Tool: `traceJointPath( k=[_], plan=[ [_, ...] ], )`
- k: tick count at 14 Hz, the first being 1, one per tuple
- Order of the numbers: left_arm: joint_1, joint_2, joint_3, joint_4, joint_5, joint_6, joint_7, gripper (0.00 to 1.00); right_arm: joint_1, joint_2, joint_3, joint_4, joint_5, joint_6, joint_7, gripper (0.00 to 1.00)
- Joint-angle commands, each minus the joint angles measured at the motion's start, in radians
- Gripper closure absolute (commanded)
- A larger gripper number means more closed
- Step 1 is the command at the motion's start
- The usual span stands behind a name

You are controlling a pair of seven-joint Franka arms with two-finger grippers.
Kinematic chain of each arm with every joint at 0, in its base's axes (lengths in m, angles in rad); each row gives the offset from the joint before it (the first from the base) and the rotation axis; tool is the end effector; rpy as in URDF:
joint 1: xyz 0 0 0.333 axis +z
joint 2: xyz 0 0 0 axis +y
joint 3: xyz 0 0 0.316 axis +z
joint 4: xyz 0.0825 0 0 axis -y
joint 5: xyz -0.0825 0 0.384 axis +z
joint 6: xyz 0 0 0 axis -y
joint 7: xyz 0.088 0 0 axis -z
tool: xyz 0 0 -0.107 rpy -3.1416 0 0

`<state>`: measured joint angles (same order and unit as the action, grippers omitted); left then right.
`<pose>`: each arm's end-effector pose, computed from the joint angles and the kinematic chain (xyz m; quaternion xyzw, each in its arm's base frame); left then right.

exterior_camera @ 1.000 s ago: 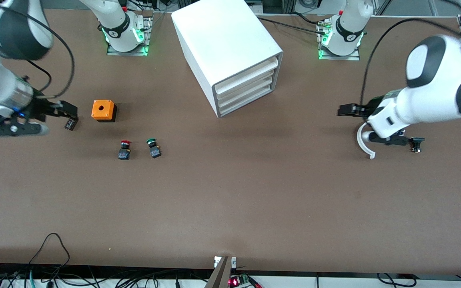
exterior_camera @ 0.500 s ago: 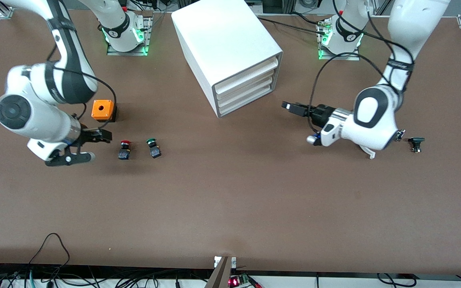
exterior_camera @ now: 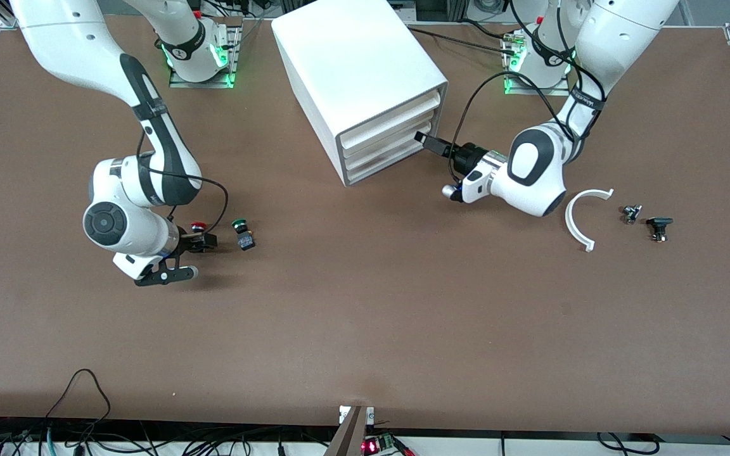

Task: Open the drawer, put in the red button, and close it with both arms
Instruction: 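Pull the drawer with the left gripper while the right gripper grasps the button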

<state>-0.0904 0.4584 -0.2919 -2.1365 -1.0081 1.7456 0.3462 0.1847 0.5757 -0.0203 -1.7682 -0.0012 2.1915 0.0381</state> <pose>0.4366 -0.2614 0.1991 0.8111 -0.0342 -0.3721 0.4500 0.6356 0.1063 0.2250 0.9950 0.0645 -0.0751 0.0138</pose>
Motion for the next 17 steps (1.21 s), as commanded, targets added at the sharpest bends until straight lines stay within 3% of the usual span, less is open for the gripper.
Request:
traceJointPath(
  k=[1, 4, 5, 6, 8, 9, 13, 17],
  plan=[
    [0.005, -0.024, -0.026, -0.060, -0.064, 0.015, 0.089, 0.00, -0.001, -0.001, -0.001, -0.011, 0.018, 0.001, 0.092, 0.00],
    [0.005, -0.027, -0.056, -0.091, -0.067, 0.057, 0.134, 0.06, -0.005, 0.013, -0.001, -0.017, 0.017, 0.007, 0.080, 0.00],
    [0.005, -0.029, -0.065, -0.098, -0.069, 0.069, 0.134, 0.16, -0.005, 0.015, -0.001, -0.023, 0.015, 0.010, 0.079, 0.00],
    [0.005, -0.030, -0.067, -0.103, -0.070, 0.077, 0.137, 0.31, -0.007, 0.015, -0.001, -0.028, 0.010, 0.019, 0.077, 0.00],
    [0.005, -0.032, -0.069, -0.106, -0.070, 0.078, 0.163, 0.94, -0.019, 0.015, -0.001, -0.051, 0.007, 0.049, 0.050, 0.00],
    [0.005, -0.032, -0.069, -0.105, -0.070, 0.078, 0.166, 1.00, -0.021, 0.013, -0.001, -0.063, 0.009, 0.065, 0.033, 0.00],
    [0.043, -0.052, -0.053, -0.085, -0.069, 0.080, 0.151, 1.00, -0.024, 0.003, -0.001, -0.134, 0.007, 0.149, 0.010, 0.00],
    [0.107, -0.066, 0.031, 0.001, -0.056, 0.164, 0.151, 1.00, -0.024, 0.000, -0.001, -0.146, 0.010, 0.172, -0.012, 0.03]
  ],
)
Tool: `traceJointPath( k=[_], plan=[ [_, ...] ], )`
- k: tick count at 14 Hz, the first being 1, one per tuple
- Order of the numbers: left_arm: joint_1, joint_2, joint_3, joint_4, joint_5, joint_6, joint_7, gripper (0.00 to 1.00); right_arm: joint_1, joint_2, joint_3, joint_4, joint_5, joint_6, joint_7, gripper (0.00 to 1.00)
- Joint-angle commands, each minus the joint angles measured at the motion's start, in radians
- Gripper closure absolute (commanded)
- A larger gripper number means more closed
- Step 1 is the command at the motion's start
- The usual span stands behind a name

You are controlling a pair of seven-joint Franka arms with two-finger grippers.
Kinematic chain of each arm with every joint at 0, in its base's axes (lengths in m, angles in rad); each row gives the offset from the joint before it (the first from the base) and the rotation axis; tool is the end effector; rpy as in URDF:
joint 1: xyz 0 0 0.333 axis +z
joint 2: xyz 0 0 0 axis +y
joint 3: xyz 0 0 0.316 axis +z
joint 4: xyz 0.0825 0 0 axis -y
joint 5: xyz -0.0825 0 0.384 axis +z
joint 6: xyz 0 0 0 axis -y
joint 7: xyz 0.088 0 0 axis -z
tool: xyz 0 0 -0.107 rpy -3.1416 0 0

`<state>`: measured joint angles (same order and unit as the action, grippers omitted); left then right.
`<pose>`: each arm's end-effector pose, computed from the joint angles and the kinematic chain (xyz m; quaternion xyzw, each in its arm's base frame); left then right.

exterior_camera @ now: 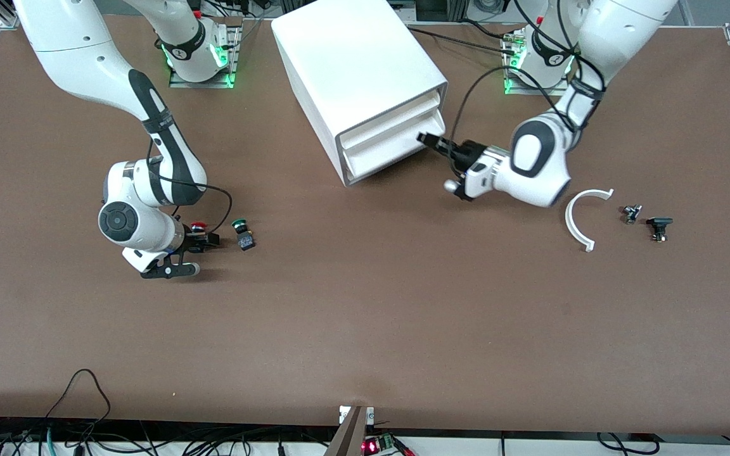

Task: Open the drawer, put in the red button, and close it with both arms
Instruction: 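Pull the drawer fully open with the left gripper and release it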

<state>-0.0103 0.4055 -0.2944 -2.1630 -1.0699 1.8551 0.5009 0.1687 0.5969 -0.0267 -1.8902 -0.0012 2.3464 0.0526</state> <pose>0.4675 -0.2216 0.2131 0.8328 -0.0362 -0.2591 0.4879 0.6109 0.0878 0.1754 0.9964 0.0468 -0.0691 0.0148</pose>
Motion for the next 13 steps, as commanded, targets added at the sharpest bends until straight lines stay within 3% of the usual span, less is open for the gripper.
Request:
traceJointPath(
  k=[1, 2, 3, 6, 7, 9, 13],
  plan=[
    [0.030, -0.010, 0.035, 0.038, 0.007, 0.056, -0.005, 1.00, -0.008, -0.022, 0.005, -0.024, 0.010, 0.017, -0.027, 0.10],
    [0.033, -0.011, 0.044, 0.040, 0.007, 0.062, -0.007, 0.31, -0.008, -0.022, 0.005, -0.024, 0.012, 0.016, -0.027, 0.23],
    [0.042, -0.019, 0.050, 0.040, 0.007, 0.084, 0.002, 0.00, -0.008, -0.023, 0.005, -0.024, 0.013, 0.014, -0.027, 0.30],
    [0.079, -0.063, 0.075, 0.076, 0.017, 0.090, 0.001, 0.00, -0.008, -0.029, 0.005, -0.026, 0.013, 0.007, -0.027, 0.49],
    [0.084, -0.086, 0.102, 0.103, 0.086, 0.090, -0.005, 0.00, -0.008, -0.029, 0.005, -0.024, 0.013, 0.005, -0.028, 0.52],
    [0.102, -0.135, 0.124, 0.184, 0.306, 0.085, -0.039, 0.00, -0.008, -0.029, 0.005, -0.026, 0.013, 0.005, -0.059, 0.53],
    [0.112, -0.258, 0.142, 0.308, 0.780, 0.040, -0.154, 0.00, -0.008, -0.045, 0.007, -0.021, 0.018, -0.044, -0.065, 0.68]
  ],
)
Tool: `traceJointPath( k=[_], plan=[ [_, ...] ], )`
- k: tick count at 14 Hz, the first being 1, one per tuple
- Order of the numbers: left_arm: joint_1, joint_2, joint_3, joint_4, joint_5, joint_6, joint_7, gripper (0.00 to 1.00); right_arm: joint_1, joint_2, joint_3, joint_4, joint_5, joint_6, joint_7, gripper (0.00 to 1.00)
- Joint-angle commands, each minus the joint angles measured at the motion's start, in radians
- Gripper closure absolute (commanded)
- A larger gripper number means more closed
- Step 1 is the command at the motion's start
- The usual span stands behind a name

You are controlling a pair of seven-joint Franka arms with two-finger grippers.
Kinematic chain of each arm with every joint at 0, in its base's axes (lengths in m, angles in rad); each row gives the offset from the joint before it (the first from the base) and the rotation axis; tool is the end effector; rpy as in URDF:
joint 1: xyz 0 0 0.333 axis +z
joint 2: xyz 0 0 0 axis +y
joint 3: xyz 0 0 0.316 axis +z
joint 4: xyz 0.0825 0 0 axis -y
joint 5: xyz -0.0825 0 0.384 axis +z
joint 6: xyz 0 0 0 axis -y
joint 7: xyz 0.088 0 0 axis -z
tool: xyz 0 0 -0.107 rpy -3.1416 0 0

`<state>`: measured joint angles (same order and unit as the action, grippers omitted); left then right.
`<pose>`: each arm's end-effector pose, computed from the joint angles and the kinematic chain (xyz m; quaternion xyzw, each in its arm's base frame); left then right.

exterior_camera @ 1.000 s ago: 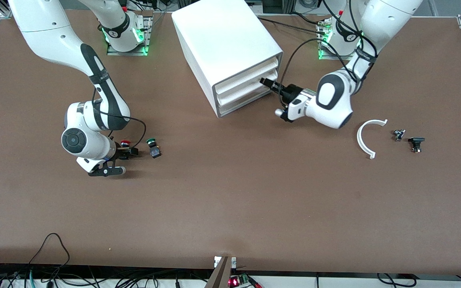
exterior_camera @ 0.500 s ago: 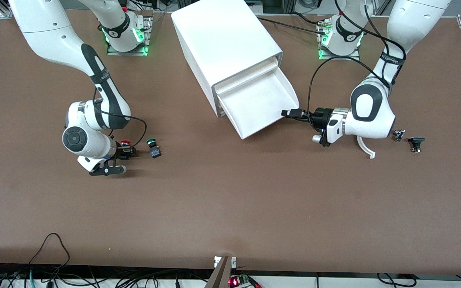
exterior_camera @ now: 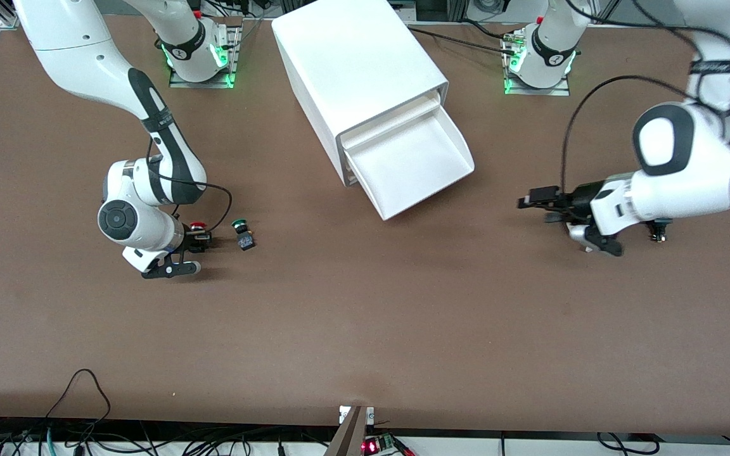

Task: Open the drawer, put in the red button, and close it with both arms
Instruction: 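Pull the drawer fully open with the left gripper and release it, then lift the red button with the right gripper while the left gripper withdraws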

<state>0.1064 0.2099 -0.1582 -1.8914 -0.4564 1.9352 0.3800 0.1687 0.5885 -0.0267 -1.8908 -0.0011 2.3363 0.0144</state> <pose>0.5899 -0.0570 0.3902 0.9657 -0.1115 -0.0437 0.2304 0.6108 0.0878 0.1796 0.9953 0.0657 -0.0705 0.0135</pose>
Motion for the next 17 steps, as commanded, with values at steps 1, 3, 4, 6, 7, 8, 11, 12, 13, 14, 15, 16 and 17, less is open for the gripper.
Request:
traceJointPath(
  k=[1, 3, 4, 6, 7, 8, 11, 12, 13, 14, 15, 16, 17],
  plan=[
    [-0.007, -0.095, 0.015, 0.057, 0.245, -0.074, -0.038, 0.00, -0.008, -0.045, 0.007, -0.021, 0.018, -0.040, -0.028, 0.70],
    [-0.017, -0.164, 0.022, 0.109, 0.419, -0.155, -0.064, 0.00, -0.008, -0.056, 0.008, -0.018, 0.018, -0.054, -0.028, 0.72],
    [-0.027, -0.196, 0.022, 0.138, 0.500, -0.194, -0.100, 0.00, -0.008, -0.076, 0.013, -0.014, 0.020, -0.072, -0.027, 0.74],
    [-0.051, -0.263, 0.022, 0.158, 0.606, -0.263, -0.141, 0.00, -0.008, -0.136, 0.034, 0.018, 0.032, -0.156, -0.024, 0.75],
    [-0.053, -0.288, 0.029, 0.158, 0.616, -0.271, -0.141, 0.00, -0.008, -0.160, 0.036, 0.045, 0.038, -0.199, -0.024, 0.75],
    [-0.053, -0.294, 0.063, 0.156, 0.616, -0.271, -0.136, 0.00, -0.008, -0.182, 0.048, 0.088, 0.055, -0.241, -0.027, 0.75],
    [-0.062, -0.294, 0.078, 0.155, 0.610, -0.310, -0.139, 0.00, -0.003, -0.202, 0.100, 0.247, 0.084, -0.327, -0.030, 0.75],
    [-0.062, -0.294, 0.080, 0.156, 0.604, -0.323, -0.150, 0.00, 0.000, -0.205, 0.134, 0.309, 0.078, -0.328, -0.034, 0.75],
    [-0.063, -0.294, 0.082, 0.156, 0.579, -0.323, -0.180, 0.00, 0.017, -0.205, 0.151, 0.368, 0.064, -0.333, -0.037, 0.75],
    [-0.062, -0.294, 0.085, 0.156, 0.546, -0.323, -0.243, 0.00, 0.044, -0.205, 0.154, 0.409, 0.049, -0.342, -0.045, 0.75],
    [-0.062, -0.294, 0.085, 0.156, 0.530, -0.321, -0.304, 0.00, 0.064, -0.205, 0.168, 0.430, 0.049, -0.341, -0.082, 0.75],
    [-0.063, -0.294, 0.085, 0.156, 0.527, -0.320, -0.344, 0.00, 0.072, -0.205, 0.204, 0.449, 0.047, -0.335, -0.144, 0.75],
    [-0.063, -0.296, 0.085, 0.156, 0.521, -0.320, -0.360, 0.00, 0.081, -0.205, 0.237, 0.472, 0.046, -0.334, -0.196, 0.75]
  ],
)
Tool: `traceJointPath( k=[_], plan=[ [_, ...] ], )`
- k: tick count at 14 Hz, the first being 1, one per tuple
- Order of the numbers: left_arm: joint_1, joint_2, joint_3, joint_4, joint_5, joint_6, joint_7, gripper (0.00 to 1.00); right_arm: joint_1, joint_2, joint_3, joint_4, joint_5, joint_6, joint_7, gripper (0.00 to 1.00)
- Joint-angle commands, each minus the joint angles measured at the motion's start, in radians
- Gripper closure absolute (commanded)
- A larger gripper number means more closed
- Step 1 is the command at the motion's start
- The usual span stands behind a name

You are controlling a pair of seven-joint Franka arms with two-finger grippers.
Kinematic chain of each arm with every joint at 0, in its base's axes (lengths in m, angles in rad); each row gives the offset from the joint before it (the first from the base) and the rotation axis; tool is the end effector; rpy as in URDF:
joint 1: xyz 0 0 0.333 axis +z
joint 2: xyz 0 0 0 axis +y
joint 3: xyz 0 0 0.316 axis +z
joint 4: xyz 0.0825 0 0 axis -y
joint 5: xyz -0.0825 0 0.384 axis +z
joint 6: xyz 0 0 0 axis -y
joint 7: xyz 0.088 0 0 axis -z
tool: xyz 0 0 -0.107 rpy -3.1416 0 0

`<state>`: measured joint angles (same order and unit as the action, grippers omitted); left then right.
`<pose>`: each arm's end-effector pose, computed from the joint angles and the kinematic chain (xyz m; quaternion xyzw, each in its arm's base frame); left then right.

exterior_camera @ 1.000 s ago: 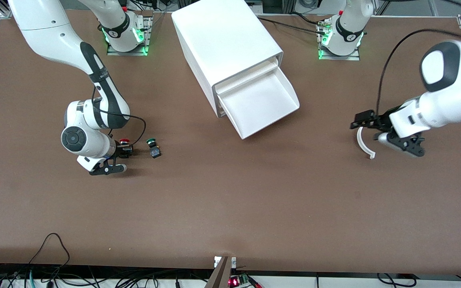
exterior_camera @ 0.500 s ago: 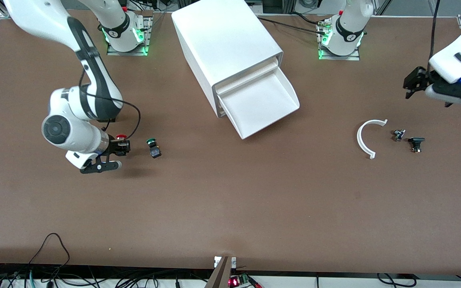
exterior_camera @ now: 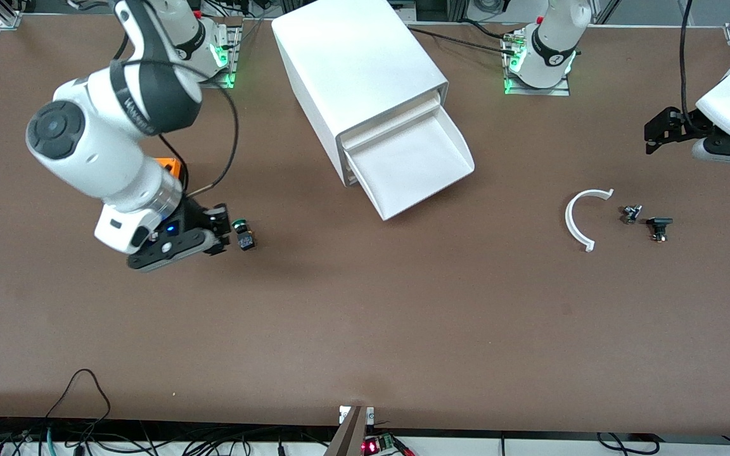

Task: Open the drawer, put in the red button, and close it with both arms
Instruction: 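Lift the red button with the right gripper while the left gripper withdraws, then carry the red button over the open drawer with the right gripper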

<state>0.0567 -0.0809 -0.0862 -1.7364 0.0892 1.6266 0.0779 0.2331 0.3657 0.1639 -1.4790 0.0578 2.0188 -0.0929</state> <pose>0.5313 -0.0083 0.5952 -0.9971 0.0565 0.0158 0.0476 0.6381 0.2535 0.4871 -0.9690 -0.2236 -0.0796 0.0685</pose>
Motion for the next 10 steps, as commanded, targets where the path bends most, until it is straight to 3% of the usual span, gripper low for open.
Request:
traceJointPath(
  k=[1, 6, 10],
  plan=[
    [-0.014, -0.005, 0.013, 0.001, -0.025, -0.011, -0.059, 0.00, 0.040, 0.024, 0.054, 0.087, -0.012, -0.019, -0.144, 0.75],
    [-0.014, -0.003, 0.013, 0.001, -0.028, -0.010, -0.058, 0.00, 0.213, 0.051, 0.100, 0.141, 0.002, -0.005, -0.381, 0.75],
    [-0.011, -0.003, 0.013, 0.001, -0.042, -0.008, -0.052, 0.00, 0.357, 0.149, 0.105, 0.247, -0.001, 0.004, -0.496, 0.75]
  ],
)
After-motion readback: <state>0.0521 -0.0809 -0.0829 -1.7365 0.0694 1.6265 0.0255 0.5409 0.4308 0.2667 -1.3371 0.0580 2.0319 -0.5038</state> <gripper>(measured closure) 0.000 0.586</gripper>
